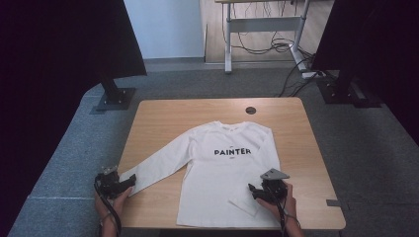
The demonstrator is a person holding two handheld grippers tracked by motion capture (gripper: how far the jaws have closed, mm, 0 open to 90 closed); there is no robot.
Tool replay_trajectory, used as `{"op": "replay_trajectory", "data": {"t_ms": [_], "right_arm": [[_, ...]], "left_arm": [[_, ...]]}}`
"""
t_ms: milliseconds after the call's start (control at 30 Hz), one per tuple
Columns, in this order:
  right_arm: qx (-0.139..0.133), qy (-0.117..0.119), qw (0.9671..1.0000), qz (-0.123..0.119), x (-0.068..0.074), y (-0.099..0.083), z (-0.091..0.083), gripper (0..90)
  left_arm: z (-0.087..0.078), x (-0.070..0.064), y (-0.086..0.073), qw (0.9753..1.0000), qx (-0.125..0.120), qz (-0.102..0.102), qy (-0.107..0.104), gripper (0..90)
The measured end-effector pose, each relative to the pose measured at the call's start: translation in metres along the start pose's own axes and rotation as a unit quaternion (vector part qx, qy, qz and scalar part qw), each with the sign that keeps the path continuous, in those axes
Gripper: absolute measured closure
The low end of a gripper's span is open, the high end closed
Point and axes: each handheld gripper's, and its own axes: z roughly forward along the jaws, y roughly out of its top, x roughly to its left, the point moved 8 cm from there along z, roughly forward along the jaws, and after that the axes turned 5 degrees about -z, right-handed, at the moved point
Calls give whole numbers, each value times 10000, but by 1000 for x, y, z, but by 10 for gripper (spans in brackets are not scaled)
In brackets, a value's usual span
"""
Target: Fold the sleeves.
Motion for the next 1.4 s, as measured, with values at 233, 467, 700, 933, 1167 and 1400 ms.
{"op": "replay_trajectory", "data": {"t_ms": [233, 467, 700, 933, 1167, 1400], "right_arm": [[1, 0, 10000, -1, 0, 0, 0, 301], [1, -1, 10000, -1, 0, 0, 0, 301], [2, -12, 10000, 2, 0, 0, 0, 300], [2, -19, 10000, 2, 0, 0, 0, 299], [10, -58, 10000, 10, 0, 0, 0, 278], [-318, -14, 9993, 173, 0, 5, -11, 277]], "left_arm": [[0, -5, 0, 9999, -1, 140, 31, 475], [-2, 1, 1, 10000, -2, 6, -44, 647], [-2, 5, 1, 9998, 9, -99, -163, 787], [-4, 3, 2, 9998, -37, -84, -170, 849], [-10, -2, 7, 9997, -177, -34, -190, 854], [-15, -13, 10, 9992, -248, 22, -313, 853]]}}
